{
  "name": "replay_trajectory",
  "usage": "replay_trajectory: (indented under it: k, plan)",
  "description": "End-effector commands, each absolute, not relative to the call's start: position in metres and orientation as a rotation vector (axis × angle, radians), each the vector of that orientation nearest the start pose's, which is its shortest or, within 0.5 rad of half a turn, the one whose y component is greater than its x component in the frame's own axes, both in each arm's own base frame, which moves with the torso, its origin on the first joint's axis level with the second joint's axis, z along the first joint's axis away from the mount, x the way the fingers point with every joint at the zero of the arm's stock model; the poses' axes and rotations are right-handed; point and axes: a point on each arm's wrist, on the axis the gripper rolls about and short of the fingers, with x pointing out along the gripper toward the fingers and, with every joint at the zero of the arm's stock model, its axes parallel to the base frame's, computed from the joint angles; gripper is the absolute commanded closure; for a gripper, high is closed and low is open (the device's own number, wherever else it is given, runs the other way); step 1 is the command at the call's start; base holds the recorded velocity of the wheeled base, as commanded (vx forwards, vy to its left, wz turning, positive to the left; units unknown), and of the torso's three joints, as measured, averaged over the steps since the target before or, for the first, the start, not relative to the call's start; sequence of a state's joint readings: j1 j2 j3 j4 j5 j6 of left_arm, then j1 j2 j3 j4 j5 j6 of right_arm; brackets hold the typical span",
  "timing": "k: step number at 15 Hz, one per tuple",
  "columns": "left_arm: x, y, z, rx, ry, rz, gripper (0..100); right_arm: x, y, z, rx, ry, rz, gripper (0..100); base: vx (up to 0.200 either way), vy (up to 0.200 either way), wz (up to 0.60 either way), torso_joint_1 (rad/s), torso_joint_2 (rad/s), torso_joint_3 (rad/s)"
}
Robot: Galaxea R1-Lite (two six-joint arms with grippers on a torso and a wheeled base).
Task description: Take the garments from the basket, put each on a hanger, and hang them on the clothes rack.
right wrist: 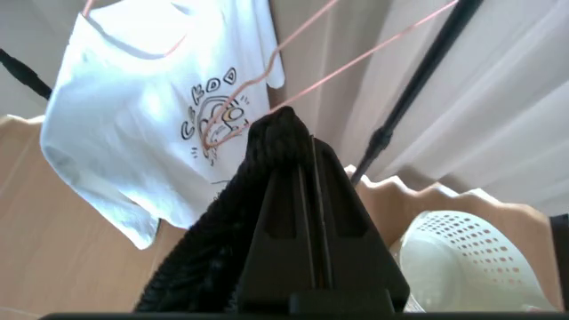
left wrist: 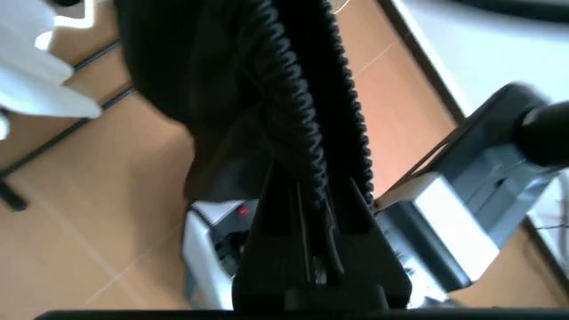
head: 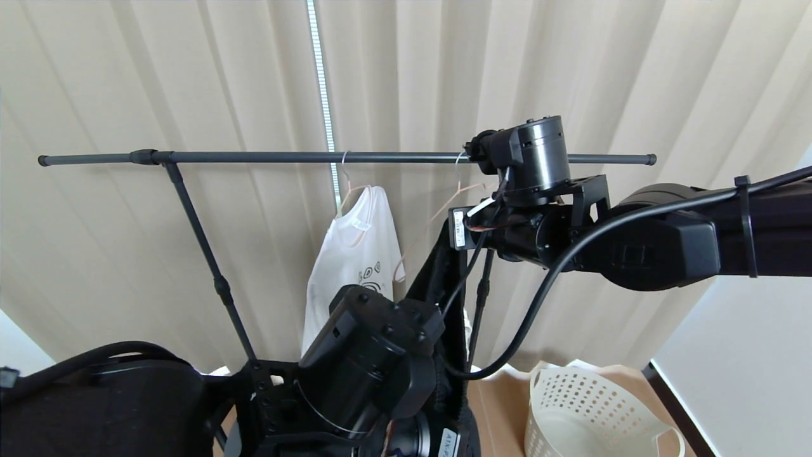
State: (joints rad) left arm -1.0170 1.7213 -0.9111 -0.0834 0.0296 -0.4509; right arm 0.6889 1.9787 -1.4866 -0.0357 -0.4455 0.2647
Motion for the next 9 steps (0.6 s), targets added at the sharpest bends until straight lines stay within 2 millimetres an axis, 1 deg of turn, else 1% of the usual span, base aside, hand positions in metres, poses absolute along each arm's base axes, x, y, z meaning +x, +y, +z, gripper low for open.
replay_trajectory:
  k: [1,2,6,8,9]
  plan:
    - [0.161,-0.263,0.149,-0.034,0.852,-0.766,100,0.316,0.250,0.206,0.005,0.432,0.188,100,0.000,0.000,0.00,0.000,0.00,0.000]
    - [0.161,-0.264,0.153,-0.042,0.839,-0.770,100,0.316,0.250,0.206,0.018,0.432,0.184,100,0.000,0.000,0.00,0.000,0.00,0.000]
    - [0.162,-0.258,0.153,-0.040,0.837,-0.746,100,0.313,0.244,0.212,0.056,0.428,0.169,100,0.000,0.000,0.00,0.000,0.00,0.000]
    - [0.161,-0.249,0.152,-0.034,0.831,-0.711,100,0.305,0.226,0.220,0.068,0.423,0.146,100,0.000,0.000,0.00,0.000,0.00,0.000]
    - [0.165,-0.242,0.150,-0.032,0.832,-0.676,100,0.299,0.212,0.225,0.073,0.419,0.126,100,0.000,0.000,0.00,0.000,0.00,0.000]
